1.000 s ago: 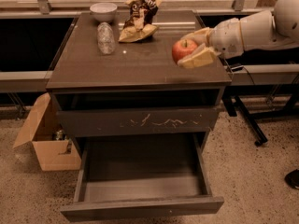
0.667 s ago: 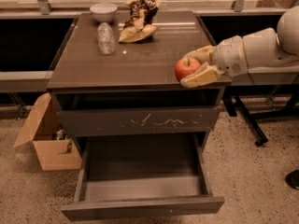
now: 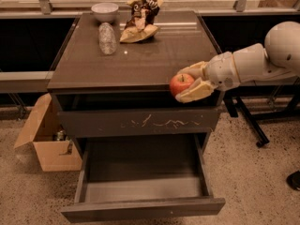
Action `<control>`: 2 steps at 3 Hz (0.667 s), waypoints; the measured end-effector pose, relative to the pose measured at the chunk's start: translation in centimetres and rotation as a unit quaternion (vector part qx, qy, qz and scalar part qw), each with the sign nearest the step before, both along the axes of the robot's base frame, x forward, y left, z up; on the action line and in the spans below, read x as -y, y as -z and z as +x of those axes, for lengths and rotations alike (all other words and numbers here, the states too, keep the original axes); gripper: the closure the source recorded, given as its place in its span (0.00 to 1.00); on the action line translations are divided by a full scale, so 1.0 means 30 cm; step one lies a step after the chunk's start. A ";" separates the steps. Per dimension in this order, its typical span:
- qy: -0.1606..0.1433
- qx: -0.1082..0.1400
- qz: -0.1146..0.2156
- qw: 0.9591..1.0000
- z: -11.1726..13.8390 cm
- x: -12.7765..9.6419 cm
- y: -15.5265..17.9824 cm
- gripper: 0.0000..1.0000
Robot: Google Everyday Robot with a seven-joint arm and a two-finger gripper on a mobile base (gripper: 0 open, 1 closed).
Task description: Place apple into middle drawer
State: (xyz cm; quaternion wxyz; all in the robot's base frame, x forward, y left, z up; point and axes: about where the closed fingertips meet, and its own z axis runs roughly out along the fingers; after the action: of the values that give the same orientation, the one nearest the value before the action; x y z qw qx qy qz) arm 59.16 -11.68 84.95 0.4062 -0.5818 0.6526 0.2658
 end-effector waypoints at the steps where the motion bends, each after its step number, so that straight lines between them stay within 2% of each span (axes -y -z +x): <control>1: -0.004 0.002 -0.012 1.000 -0.056 -0.027 0.079 1.00; 2: 0.002 -0.019 0.013 1.000 -0.161 -0.060 0.303 1.00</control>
Offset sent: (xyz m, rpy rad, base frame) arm -0.0778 0.0177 -0.1402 0.0694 0.0714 -0.0280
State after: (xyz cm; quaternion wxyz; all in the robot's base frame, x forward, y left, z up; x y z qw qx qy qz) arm 54.32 -9.89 75.87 0.4022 -0.5698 0.6577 0.2846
